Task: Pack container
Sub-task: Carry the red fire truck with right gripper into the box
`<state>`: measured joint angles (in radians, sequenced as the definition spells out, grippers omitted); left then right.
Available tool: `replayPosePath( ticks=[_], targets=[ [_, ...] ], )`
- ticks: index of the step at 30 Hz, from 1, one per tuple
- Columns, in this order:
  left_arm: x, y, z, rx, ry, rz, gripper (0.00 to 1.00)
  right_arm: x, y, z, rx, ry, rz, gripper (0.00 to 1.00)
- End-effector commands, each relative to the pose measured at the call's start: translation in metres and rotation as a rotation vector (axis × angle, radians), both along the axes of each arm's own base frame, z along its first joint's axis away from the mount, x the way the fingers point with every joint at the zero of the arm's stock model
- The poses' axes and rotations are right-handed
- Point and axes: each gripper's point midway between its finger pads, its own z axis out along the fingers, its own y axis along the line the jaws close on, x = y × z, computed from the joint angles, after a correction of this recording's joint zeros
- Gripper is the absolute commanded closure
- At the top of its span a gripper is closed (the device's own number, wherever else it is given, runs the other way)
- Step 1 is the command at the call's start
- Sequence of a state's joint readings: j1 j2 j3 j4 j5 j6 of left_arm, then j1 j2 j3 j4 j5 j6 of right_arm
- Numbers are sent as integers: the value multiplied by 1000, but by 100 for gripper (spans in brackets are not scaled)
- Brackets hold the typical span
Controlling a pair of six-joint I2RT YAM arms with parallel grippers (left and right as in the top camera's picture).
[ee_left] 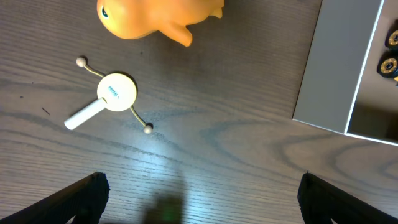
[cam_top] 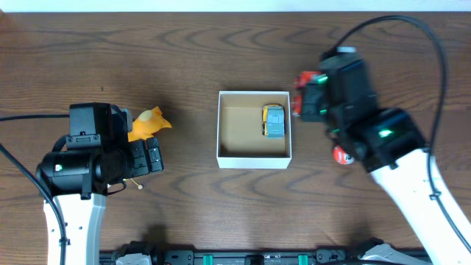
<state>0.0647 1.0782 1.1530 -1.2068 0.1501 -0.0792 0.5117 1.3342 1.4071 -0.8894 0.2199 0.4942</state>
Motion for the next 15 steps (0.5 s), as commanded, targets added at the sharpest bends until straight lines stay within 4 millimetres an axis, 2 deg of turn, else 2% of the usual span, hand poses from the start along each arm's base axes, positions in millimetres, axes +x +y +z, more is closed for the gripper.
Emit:
replayPosePath(
  ticks=[1,4,8,13,15],
  targets=[
    [2,1,5,-2,-11,13,2,4,26,2,10,-47,-69,99],
    [2,1,5,-2,-11,13,2,4,53,-10,11,-32,-28,99],
    [2,1,5,-2,-11,13,2,10,77,-27,-7,5,-3,99],
    [2,1,5,-2,-11,13,2,22,98,-38,-25,28,16,99],
    [2,1,5,-2,-11,13,2,26,103,-49,-31,50,8,99]
  ],
)
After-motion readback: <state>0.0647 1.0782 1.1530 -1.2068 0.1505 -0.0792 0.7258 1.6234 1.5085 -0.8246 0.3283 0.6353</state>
